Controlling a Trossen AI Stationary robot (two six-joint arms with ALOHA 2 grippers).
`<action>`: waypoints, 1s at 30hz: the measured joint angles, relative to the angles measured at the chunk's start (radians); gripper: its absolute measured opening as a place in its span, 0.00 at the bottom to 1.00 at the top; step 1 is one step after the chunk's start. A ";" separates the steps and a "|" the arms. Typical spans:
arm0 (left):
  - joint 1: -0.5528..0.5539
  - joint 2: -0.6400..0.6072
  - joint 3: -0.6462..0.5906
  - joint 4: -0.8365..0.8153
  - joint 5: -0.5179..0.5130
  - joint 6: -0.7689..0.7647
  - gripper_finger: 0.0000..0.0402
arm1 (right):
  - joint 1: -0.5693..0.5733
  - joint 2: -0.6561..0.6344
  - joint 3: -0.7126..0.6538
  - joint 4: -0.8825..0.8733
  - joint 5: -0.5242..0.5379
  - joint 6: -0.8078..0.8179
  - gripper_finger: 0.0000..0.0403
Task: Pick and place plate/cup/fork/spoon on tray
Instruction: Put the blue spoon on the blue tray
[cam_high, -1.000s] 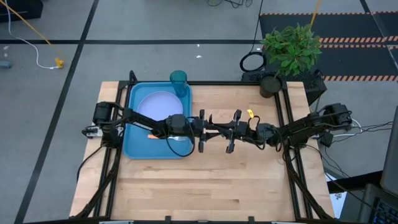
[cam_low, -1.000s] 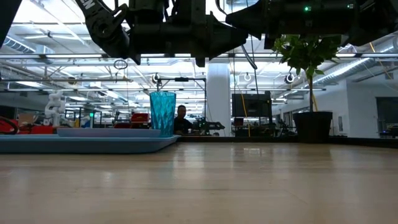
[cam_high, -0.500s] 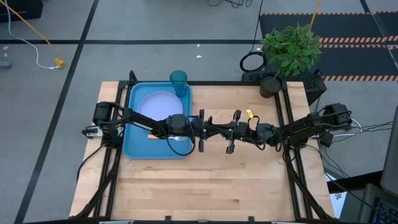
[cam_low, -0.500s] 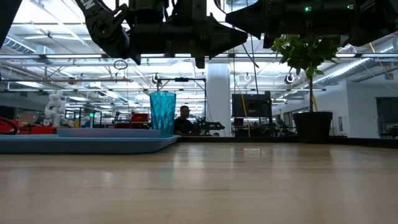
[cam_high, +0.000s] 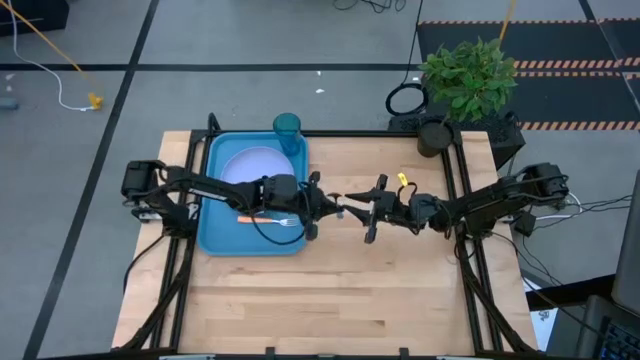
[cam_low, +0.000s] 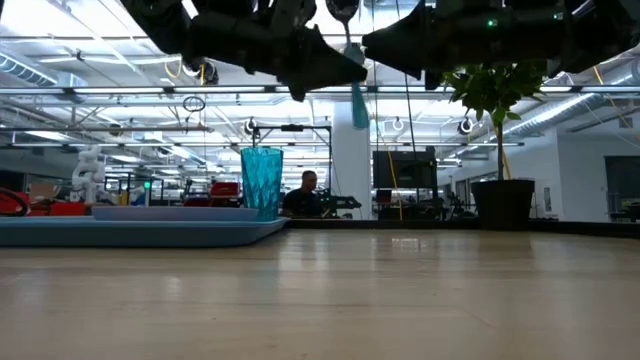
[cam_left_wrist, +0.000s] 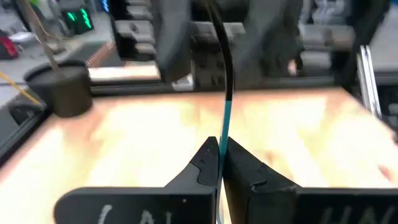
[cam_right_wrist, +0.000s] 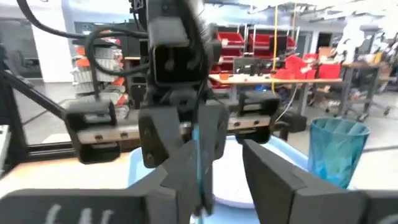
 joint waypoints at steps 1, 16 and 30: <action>0.000 -0.002 0.000 -0.016 0.001 0.009 0.01 | -0.006 -0.007 0.000 -0.018 -0.029 0.021 0.33; 0.007 0.048 -0.001 -0.044 0.073 0.046 0.01 | -0.063 0.056 0.056 -0.102 -0.275 0.086 0.31; 0.003 0.049 -0.001 -0.041 0.025 0.006 0.09 | -0.071 0.099 0.058 -0.037 -0.218 0.029 0.02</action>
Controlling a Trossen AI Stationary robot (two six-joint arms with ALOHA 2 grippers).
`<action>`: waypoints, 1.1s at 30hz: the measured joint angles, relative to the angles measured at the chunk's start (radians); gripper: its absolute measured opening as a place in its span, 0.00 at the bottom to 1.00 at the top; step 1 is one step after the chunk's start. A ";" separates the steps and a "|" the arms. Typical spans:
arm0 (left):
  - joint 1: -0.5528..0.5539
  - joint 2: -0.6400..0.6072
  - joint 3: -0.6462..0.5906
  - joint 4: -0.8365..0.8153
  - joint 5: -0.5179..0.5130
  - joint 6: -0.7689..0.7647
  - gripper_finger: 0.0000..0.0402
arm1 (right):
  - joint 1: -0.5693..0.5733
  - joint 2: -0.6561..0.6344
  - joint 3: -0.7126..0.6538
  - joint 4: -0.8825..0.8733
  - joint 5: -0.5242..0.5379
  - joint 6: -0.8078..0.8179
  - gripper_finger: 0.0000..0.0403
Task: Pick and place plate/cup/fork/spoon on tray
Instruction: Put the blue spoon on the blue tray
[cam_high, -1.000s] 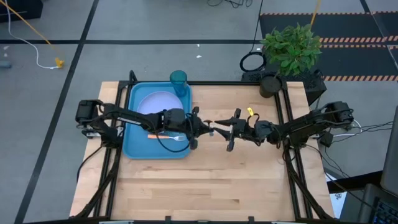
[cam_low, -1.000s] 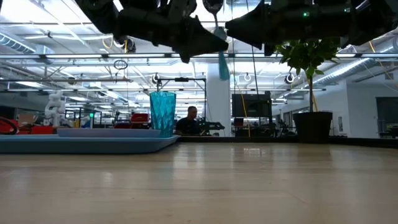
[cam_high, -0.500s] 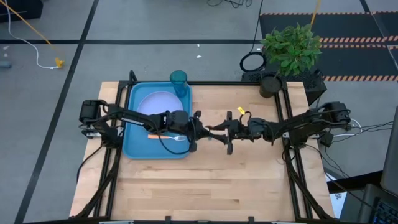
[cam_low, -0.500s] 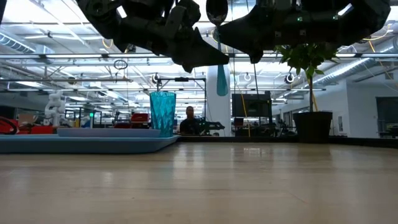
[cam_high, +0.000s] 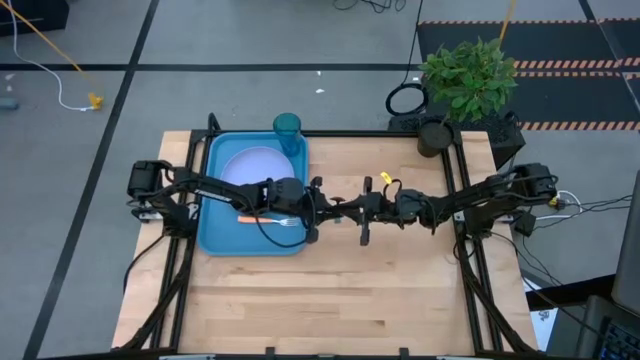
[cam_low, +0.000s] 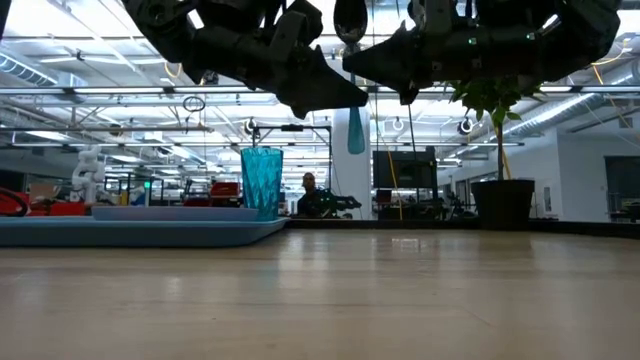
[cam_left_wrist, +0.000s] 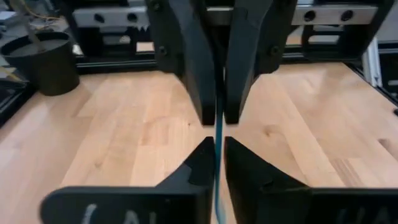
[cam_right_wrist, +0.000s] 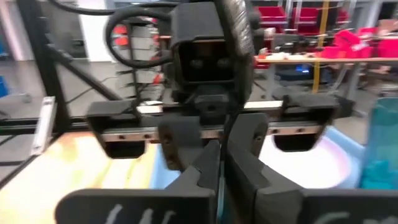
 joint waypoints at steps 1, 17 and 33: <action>0.000 0.000 0.000 0.002 -0.003 -0.004 0.11 | 0.002 -0.006 0.000 0.001 0.016 -0.012 0.01; -0.141 -0.142 0.001 0.017 -0.613 0.090 0.31 | 0.123 -0.074 0.000 0.057 0.547 -0.147 0.00; -0.167 0.140 0.041 0.435 -0.736 0.138 0.31 | 0.122 -0.074 0.000 0.082 0.577 -0.116 0.00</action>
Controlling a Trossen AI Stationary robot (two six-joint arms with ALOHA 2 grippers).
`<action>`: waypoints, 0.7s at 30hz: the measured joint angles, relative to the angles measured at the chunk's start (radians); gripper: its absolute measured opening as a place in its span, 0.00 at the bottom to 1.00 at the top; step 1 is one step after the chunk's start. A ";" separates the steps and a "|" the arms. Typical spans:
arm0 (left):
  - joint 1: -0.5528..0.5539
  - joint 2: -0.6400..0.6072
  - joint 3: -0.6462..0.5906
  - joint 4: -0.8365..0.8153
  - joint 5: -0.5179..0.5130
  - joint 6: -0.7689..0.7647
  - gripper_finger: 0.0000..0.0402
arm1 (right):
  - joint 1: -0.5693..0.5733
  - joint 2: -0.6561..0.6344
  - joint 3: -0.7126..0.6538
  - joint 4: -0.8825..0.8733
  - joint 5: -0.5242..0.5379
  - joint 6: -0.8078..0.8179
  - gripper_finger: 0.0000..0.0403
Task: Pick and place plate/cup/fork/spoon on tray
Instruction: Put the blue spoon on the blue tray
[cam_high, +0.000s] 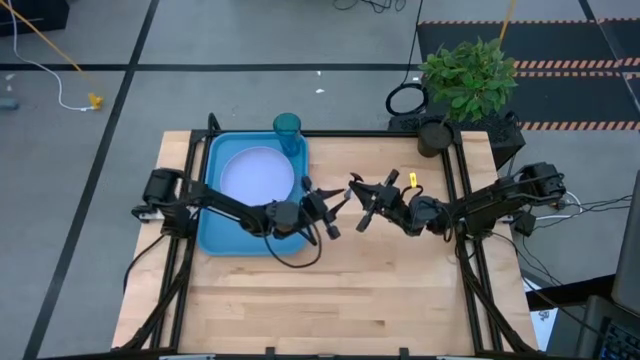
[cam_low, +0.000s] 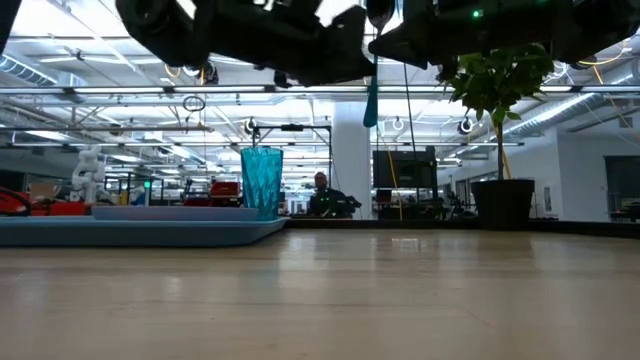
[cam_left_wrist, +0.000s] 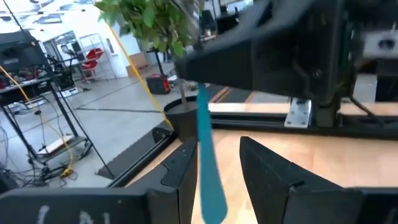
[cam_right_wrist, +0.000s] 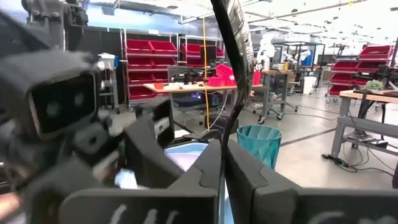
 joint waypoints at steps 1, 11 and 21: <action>0.002 0.017 0.017 -0.004 -0.006 0.002 0.31 | 0.000 0.000 0.000 0.000 0.000 0.000 0.00; -0.003 0.110 0.180 -0.105 -0.175 0.107 0.31 | -0.001 0.000 -0.001 -0.003 0.011 -0.010 0.00; -0.008 0.110 0.183 -0.099 -0.240 0.096 0.31 | 0.000 0.000 -0.001 -0.009 0.002 -0.022 0.00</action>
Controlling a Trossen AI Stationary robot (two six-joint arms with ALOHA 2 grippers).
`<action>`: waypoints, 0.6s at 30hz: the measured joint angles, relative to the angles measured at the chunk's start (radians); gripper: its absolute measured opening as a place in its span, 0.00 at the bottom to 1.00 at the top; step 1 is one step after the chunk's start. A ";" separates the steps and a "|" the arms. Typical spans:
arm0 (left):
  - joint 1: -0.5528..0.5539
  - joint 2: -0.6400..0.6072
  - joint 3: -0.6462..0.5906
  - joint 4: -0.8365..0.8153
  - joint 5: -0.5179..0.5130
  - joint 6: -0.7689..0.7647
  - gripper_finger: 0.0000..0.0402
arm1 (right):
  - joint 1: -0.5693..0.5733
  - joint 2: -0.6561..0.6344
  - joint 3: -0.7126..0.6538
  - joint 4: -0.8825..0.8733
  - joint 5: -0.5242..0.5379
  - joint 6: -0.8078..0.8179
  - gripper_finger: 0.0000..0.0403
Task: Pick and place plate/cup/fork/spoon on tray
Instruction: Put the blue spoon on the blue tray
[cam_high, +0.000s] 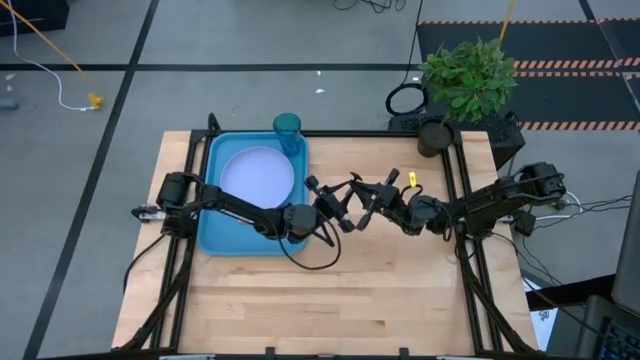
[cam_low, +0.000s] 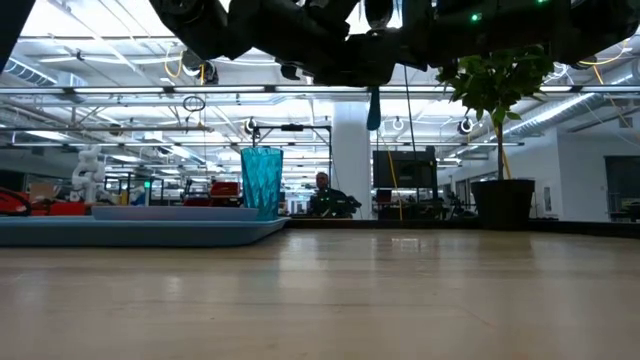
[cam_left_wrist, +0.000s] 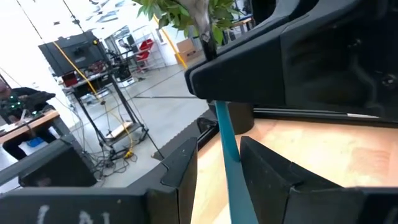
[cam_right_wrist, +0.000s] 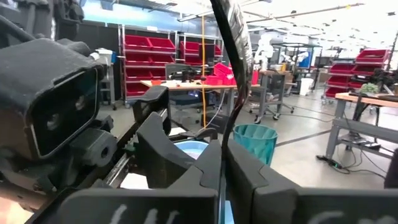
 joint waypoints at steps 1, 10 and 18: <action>0.000 0.000 0.000 0.000 0.000 0.000 0.31 | 0.000 0.000 0.000 0.000 0.002 0.005 0.00; 0.024 0.000 0.000 0.003 0.072 -0.037 0.23 | 0.000 0.000 0.000 0.001 0.003 0.048 0.00; 0.034 0.000 0.000 0.003 0.091 -0.035 0.10 | 0.001 0.000 0.001 -0.001 0.036 0.050 0.00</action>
